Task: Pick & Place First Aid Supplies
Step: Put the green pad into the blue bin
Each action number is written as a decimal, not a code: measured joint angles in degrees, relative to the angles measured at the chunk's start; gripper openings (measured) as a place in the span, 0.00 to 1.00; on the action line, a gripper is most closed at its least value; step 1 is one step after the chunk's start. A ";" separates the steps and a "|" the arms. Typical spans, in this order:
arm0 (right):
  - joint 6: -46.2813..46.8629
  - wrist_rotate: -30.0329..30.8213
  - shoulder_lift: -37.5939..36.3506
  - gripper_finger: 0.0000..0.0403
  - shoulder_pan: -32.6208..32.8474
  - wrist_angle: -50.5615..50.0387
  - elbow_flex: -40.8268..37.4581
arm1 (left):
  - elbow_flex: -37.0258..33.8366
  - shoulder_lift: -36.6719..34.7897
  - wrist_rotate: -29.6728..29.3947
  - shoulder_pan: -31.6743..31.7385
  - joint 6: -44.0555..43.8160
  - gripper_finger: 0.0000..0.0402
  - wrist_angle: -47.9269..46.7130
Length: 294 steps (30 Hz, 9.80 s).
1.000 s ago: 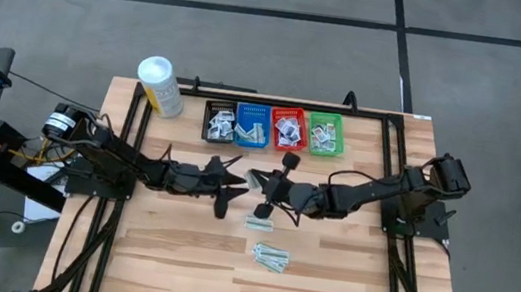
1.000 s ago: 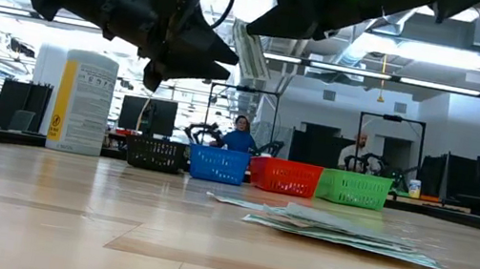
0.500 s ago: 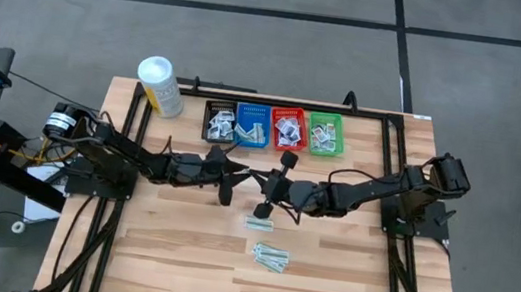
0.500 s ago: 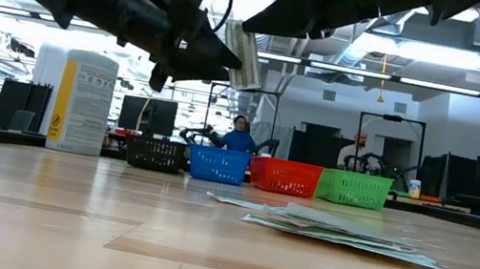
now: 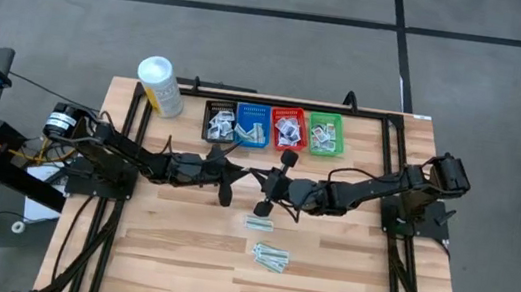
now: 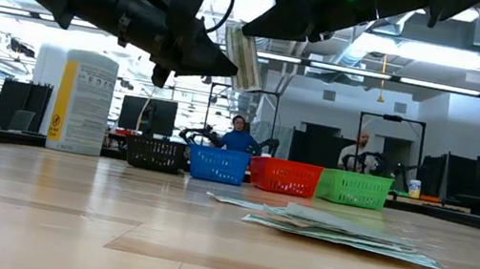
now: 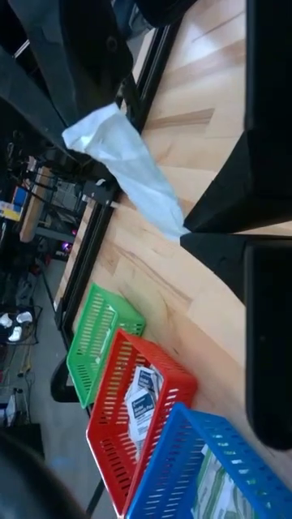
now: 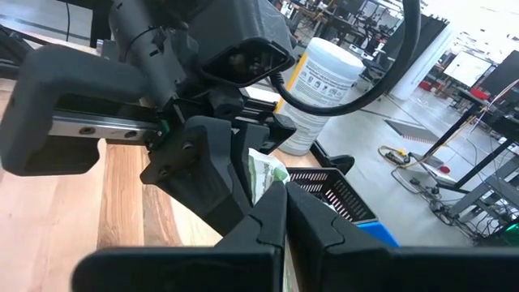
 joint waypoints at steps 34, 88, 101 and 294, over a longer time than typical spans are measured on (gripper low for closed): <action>-4.04 12.91 0.00 0.61 0.09 -10.59 0.00 | -0.15 0.00 -0.04 0.61 0.09 0.01 -0.68; -3.02 7.74 0.00 0.56 -7.52 -14.26 -0.02 | 5.60 13.35 12.46 25.40 -0.48 0.21 0.00; -0.68 3.59 0.00 0.56 -4.42 -23.22 -0.01 | 5.60 13.35 18.08 22.80 -0.50 0.32 -0.60; 27.77 -1.09 0.00 0.67 -0.12 -45.94 -0.02 | 5.60 13.40 -18.41 15.95 1.16 0.02 9.29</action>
